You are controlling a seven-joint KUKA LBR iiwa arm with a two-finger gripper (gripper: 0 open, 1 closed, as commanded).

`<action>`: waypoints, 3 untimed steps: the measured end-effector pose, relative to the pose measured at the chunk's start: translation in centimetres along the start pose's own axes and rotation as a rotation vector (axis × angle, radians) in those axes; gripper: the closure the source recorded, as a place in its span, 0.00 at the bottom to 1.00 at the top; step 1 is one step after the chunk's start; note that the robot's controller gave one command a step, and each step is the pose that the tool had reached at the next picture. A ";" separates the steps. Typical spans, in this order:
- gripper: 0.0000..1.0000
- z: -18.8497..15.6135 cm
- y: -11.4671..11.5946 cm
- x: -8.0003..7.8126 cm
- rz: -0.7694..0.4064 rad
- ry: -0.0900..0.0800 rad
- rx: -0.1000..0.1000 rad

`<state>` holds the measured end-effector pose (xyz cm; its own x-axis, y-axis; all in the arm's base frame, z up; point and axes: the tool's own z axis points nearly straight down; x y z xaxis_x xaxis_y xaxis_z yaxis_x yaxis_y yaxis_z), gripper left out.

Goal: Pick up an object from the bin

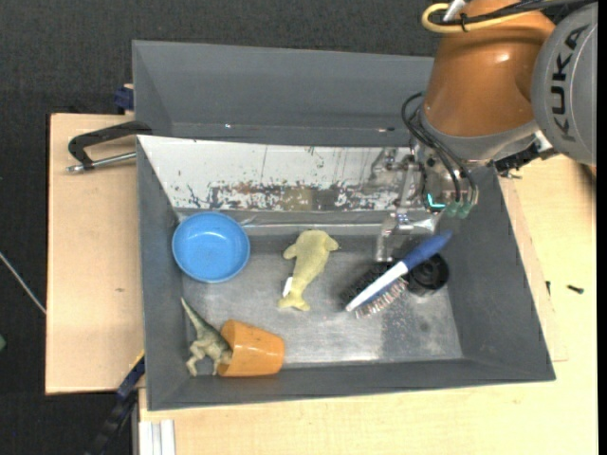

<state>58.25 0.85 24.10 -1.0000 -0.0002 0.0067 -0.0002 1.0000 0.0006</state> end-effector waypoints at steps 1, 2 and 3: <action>0.00 16.9 -3.5 3.7 -0.418 -0.015 0.001; 0.00 13.9 -5.5 3.2 -0.611 -0.015 0.005; 0.00 14.0 -4.4 1.8 -0.776 -0.014 0.004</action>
Offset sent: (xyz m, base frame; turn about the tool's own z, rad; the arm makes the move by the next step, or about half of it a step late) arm -0.0411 -0.0360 -0.1710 -0.4196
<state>56.33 -3.53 10.10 -0.7137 -0.7005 -0.0071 -0.7005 0.7137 -0.0035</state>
